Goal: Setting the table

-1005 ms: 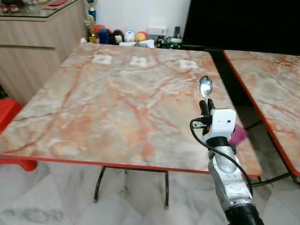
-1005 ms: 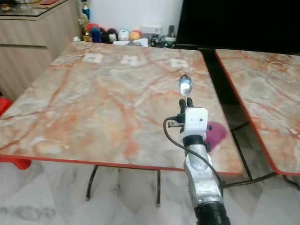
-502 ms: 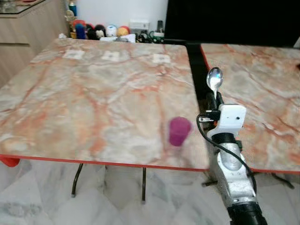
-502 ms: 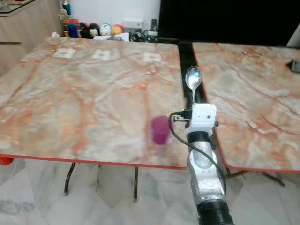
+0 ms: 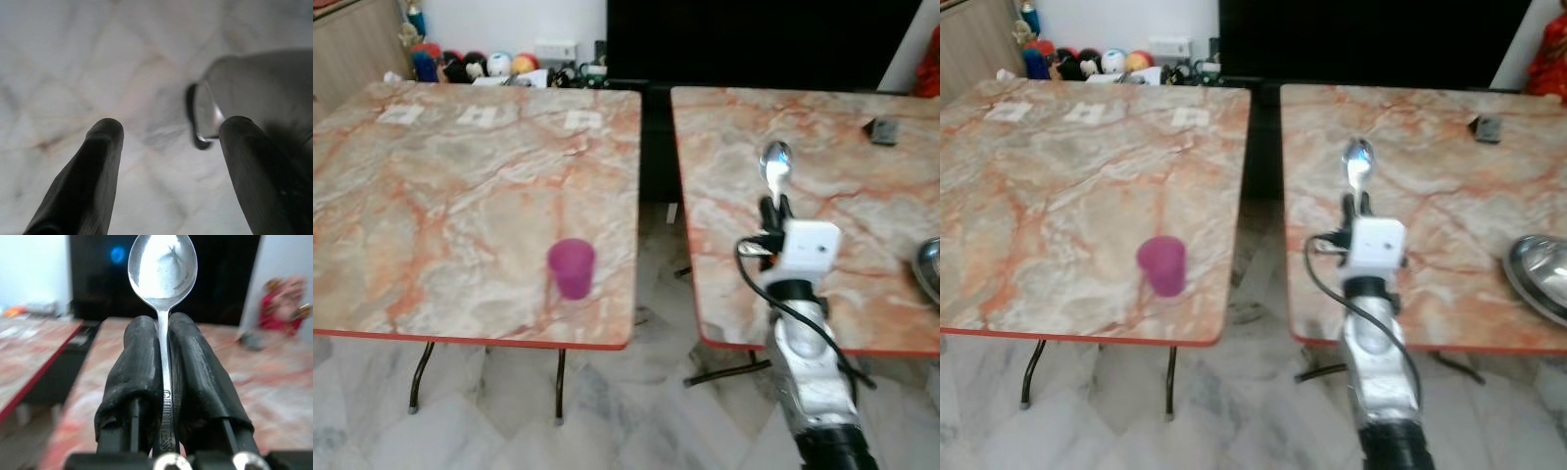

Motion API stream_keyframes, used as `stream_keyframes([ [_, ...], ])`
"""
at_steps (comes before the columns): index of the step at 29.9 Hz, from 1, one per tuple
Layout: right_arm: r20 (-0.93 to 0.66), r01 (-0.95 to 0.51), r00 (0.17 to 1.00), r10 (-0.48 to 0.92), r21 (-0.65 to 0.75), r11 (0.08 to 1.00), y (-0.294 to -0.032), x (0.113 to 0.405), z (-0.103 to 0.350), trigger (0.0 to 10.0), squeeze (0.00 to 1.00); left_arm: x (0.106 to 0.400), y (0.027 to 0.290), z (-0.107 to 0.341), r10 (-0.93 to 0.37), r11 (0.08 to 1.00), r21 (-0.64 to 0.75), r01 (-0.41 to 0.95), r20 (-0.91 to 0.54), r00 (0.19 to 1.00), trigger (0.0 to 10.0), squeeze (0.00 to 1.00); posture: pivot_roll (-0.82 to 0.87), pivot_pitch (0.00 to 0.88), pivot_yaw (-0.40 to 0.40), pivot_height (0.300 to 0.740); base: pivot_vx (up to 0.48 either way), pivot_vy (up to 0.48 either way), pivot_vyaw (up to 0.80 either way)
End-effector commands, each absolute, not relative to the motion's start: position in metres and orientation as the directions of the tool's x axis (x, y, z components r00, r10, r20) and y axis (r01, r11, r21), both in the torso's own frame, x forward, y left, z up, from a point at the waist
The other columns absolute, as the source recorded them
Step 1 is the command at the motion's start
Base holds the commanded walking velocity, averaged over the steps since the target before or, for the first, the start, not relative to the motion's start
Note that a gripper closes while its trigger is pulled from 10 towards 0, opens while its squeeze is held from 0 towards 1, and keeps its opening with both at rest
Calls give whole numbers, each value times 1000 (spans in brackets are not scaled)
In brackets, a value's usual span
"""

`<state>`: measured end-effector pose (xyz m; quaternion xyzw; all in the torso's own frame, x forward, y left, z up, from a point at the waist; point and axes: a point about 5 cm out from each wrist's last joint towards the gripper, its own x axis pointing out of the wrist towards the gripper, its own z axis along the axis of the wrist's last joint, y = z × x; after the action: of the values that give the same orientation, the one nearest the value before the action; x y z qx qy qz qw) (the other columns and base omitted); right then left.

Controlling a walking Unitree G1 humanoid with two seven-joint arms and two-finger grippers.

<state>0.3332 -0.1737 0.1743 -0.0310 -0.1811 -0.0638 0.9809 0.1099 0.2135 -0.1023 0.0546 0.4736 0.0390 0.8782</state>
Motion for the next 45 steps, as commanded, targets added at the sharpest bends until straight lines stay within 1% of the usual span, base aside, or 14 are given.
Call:
stream_keyframes([
  [1, 371, 118, 923, -100, -25, 993, -167, 334, 178, 10000, 0, 100, 215, -105, 116, 991, 137, 2, -850, 514, 10000, 0, 22, 78, -28, 740, 0, -442, 0],
  [36, 345, 185, 924, -163, -34, 982, -183, 337, 174, 10000, 0, 101, 218, -104, 118, 990, 139, 2, -848, 517, 10000, 0, 21, 104, -20, 740, 0, -440, 0],
  [45, 332, 205, 925, -182, -36, 978, -187, 339, 172, 10000, 0, 101, 217, -105, 120, 991, 133, -11, -848, 517, 10000, 0, 21, 112, -22, 740, 0, 0, 0],
])
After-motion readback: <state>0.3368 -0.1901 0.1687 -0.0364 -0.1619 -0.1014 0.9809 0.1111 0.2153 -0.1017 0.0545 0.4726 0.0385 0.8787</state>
